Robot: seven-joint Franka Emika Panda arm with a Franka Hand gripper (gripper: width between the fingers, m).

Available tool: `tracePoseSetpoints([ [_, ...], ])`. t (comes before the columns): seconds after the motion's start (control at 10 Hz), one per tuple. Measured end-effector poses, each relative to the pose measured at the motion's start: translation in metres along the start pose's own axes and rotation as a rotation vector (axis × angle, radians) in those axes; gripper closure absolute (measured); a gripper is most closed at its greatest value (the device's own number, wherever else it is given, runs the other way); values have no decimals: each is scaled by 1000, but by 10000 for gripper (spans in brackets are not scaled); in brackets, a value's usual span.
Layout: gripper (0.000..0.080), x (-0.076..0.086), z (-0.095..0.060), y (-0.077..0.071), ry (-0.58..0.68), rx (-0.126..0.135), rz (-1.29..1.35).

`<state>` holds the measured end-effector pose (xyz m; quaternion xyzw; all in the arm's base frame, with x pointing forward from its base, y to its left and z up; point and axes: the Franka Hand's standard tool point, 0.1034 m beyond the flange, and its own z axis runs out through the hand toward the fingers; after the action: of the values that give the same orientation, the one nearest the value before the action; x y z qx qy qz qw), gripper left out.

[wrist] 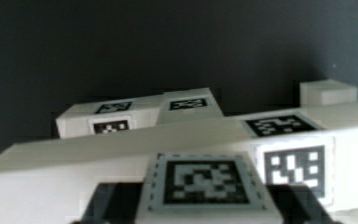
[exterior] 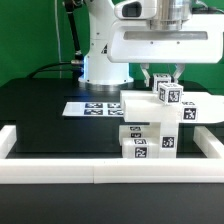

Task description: Assemble chair

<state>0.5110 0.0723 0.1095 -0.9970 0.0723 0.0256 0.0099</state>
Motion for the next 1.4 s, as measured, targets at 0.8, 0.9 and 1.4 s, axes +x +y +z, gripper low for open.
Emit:
tracePoseSetpoints([
  [0.8, 419, -1, 0, -2, -1, 2, 402],
  [0.9, 281, -1, 0, -3, 0, 0, 389],
  [1.4, 152, -2, -1, -13, 13, 0, -27],
])
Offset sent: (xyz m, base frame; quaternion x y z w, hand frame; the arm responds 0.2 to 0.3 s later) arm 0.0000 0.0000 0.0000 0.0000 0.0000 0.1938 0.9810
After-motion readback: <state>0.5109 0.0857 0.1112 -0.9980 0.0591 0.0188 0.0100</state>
